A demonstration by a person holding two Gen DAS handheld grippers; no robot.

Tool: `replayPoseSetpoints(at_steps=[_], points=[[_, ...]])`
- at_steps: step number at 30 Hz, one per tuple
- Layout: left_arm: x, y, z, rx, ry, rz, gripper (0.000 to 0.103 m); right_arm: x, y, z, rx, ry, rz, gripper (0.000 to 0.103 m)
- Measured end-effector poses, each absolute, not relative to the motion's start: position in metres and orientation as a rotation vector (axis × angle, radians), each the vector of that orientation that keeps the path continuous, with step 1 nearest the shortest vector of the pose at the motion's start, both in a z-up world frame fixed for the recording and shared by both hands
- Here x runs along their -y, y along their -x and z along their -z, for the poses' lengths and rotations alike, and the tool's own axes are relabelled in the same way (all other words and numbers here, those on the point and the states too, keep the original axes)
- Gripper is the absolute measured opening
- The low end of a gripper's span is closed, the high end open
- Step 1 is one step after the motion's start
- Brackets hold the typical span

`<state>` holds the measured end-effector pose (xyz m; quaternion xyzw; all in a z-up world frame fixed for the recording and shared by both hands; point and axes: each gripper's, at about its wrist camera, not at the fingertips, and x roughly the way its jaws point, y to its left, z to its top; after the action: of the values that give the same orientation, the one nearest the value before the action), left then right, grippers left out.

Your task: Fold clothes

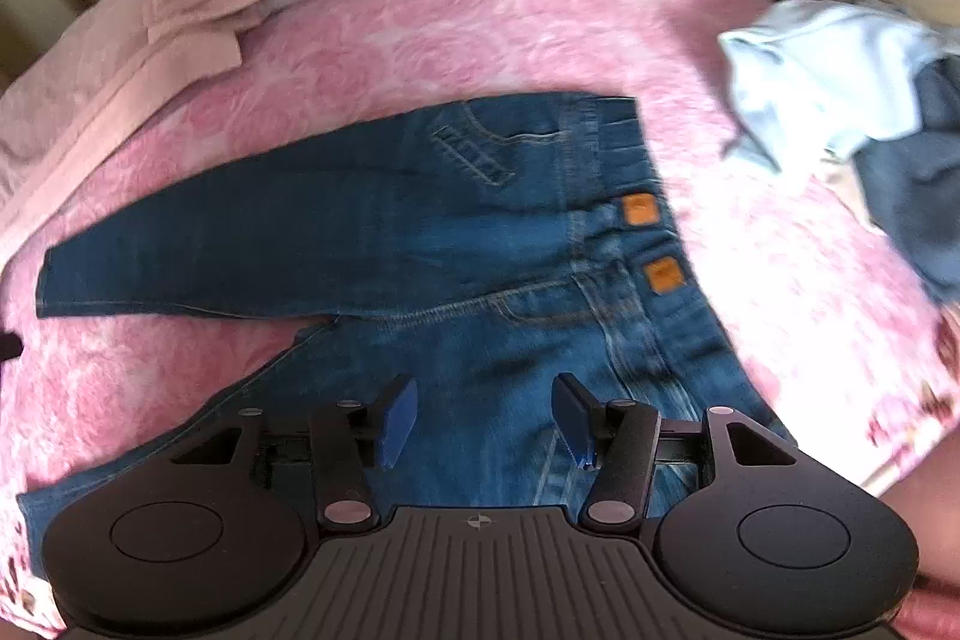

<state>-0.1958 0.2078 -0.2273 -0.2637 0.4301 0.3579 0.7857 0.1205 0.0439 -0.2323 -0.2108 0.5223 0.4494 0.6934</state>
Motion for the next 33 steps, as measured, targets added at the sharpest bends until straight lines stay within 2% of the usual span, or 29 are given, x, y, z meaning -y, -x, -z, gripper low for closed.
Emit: replayPoseSetpoints(at_steps=[14, 25, 28, 30, 33], points=[[-0.329, 0.108, 0.359, -0.976, 0.456, -0.594, 0.027, -0.187, -0.205, 0.344, -1.000, 0.701, -1.196, 0.054], [-0.409, 0.064, 0.397, -1.018, 0.240, -0.485, 0.027, -0.265, -0.265, 0.379, -0.819, 0.955, -1.442, 0.054], [-0.421, 0.062, 0.405, -1.040, 0.186, -0.453, 0.030, -0.275, -0.276, 0.389, -0.848, 1.004, -1.500, 0.054], [-0.428, 0.062, 0.411, -1.056, 0.150, -0.422, 0.039, -0.279, -0.283, 0.395, -0.881, 1.022, -1.535, 0.054], [-0.437, 0.062, 0.424, -1.103, 0.128, -0.367, 0.042, -0.282, -0.288, 0.402, -0.933, 1.020, -1.553, 0.054]])
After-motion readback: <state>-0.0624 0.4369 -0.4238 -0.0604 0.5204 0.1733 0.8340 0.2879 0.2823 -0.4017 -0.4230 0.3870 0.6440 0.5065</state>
